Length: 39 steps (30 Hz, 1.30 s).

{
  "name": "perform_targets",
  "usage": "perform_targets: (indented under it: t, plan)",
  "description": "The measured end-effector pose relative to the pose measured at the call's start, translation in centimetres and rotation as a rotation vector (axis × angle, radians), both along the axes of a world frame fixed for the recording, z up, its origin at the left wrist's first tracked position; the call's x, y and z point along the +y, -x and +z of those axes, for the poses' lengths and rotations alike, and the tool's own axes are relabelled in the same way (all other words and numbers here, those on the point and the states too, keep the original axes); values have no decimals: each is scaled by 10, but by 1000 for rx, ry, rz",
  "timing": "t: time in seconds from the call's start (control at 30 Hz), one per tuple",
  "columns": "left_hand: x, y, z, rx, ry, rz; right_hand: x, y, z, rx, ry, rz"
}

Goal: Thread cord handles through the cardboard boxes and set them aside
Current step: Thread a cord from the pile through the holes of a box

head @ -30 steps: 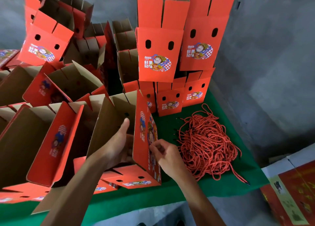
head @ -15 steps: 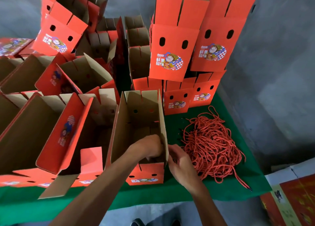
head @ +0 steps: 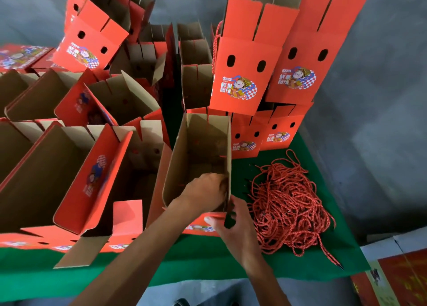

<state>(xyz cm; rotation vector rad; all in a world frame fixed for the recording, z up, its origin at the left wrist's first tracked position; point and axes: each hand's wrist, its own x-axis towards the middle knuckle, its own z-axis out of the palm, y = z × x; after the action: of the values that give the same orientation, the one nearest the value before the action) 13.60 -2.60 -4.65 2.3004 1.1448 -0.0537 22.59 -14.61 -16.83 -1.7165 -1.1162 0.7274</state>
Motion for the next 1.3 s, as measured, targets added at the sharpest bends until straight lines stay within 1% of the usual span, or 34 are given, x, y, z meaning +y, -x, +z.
perform_targets:
  t: [0.07,0.17,0.23,0.3,0.37,0.43,0.47,0.53,0.6,0.7,0.87,0.93,1.03,1.07,1.13,1.23,1.3]
  plan:
    - [2,4,5,-81,-41,18,7,-1,-3,-20,2,-50]
    - [4,13,10,-131,-168,25,19,-2,1,-122,-19,-88]
    - [4,22,13,-125,-204,31,25,-1,5,-195,-28,-132]
    - [4,31,14,-76,-206,43,27,4,5,-235,-51,-193]
    - [3,40,11,-36,-217,46,26,13,2,-181,-68,-242]
    - [-2,46,6,-13,-285,26,23,21,-3,-65,-62,-262]
    - [-6,48,3,1,-329,4,22,23,-6,-35,-65,-251]
    - [-13,49,-3,31,-401,-43,19,23,-10,-11,-78,-220]
    - [-13,49,-8,13,-450,-53,18,23,-8,24,-88,-204]
    - [-9,47,-8,-41,-424,-29,20,25,-6,22,-80,-199]
    - [-9,29,-17,-51,-503,2,29,19,1,41,-125,-257]
    - [-1,23,-17,-74,-494,-3,31,16,1,-38,-158,-273]
    - [7,16,-15,-108,-517,-21,28,14,-6,-350,-246,-266]
    - [8,15,-15,-110,-529,-28,27,16,-9,-447,-225,-246]
    - [10,14,-15,-114,-541,-41,22,22,-16,-579,-110,-204]
    - [11,15,-15,-115,-535,-53,11,34,-26,-677,-9,-162]
    - [10,15,-14,-115,-527,-61,6,44,-26,-715,34,-86]
